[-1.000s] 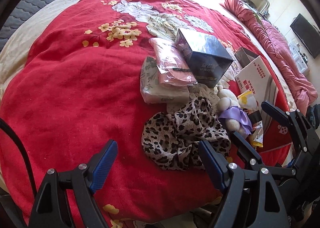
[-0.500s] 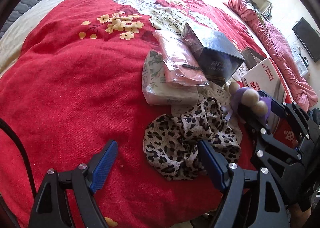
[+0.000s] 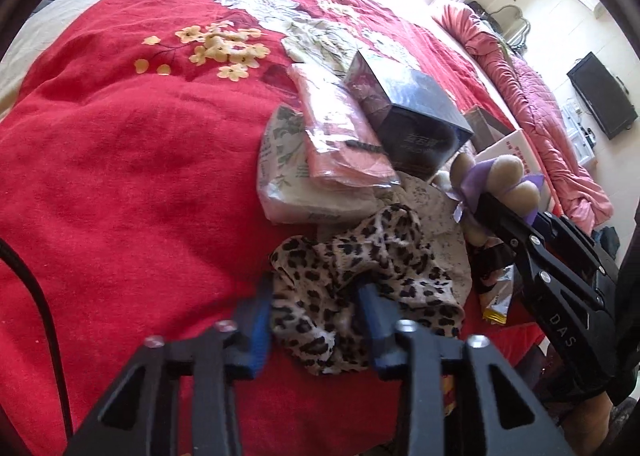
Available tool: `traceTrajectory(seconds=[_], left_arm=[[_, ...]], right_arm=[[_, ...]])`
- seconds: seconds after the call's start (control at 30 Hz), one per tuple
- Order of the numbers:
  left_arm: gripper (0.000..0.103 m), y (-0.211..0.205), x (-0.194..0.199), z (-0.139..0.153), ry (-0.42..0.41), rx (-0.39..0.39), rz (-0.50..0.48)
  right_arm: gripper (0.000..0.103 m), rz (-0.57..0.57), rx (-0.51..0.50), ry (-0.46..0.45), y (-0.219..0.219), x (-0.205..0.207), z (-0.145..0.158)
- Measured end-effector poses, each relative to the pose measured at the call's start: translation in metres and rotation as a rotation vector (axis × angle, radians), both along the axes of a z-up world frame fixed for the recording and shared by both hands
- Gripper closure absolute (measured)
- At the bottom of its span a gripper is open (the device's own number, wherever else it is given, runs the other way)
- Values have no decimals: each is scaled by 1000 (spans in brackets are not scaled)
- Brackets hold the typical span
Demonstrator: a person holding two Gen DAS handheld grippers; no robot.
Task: Organize soft objects
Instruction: 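Grasp the leopard-print cloth with the left tool while the right tool grasps the purple-hat plush, then carry the leopard cloth with the left tool while the right tool carries the plush to the tray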
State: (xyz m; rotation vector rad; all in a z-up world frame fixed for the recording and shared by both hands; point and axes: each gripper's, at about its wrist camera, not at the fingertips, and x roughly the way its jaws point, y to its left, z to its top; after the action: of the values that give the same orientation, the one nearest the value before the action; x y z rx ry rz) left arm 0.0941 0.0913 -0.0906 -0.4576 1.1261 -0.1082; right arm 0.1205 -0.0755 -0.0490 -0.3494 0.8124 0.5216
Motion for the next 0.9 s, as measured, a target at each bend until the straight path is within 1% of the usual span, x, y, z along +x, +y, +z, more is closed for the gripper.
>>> traceTrajectory(seconds=[0.03, 0.07, 0.13, 0.23, 0.4, 0.63, 0.77, 0.83, 0.9], left_arm=[[90, -1, 1, 0, -5, -23, -9], [90, -2, 1, -1, -9, -29, -16], [93, -5, 0, 2, -24, -12, -27], [94, -7, -3, 10, -56, -10, -29], [94, -11, -13, 28, -136, 36, -25], [94, -17, -28, 47, -207, 103, -27], [94, -19, -35, 60, -224, 125, -21], [94, -21, -35, 65, -214, 126, -13], [94, -24, -36, 71, -223, 126, -11]], right_arm=[[75, 1, 6, -2, 0, -1, 2], [75, -1, 13, -7, -1, -2, 4], [75, 4, 29, -16, -2, -5, 8], [75, 7, 42, -33, -4, -9, 15], [76, -7, 84, -49, -13, -11, 27], [76, -20, 137, -57, -24, -17, 43], [76, -15, 157, -73, -28, -24, 53], [76, -11, 167, -75, -30, -27, 57], [76, -14, 178, -81, -33, -30, 61]])
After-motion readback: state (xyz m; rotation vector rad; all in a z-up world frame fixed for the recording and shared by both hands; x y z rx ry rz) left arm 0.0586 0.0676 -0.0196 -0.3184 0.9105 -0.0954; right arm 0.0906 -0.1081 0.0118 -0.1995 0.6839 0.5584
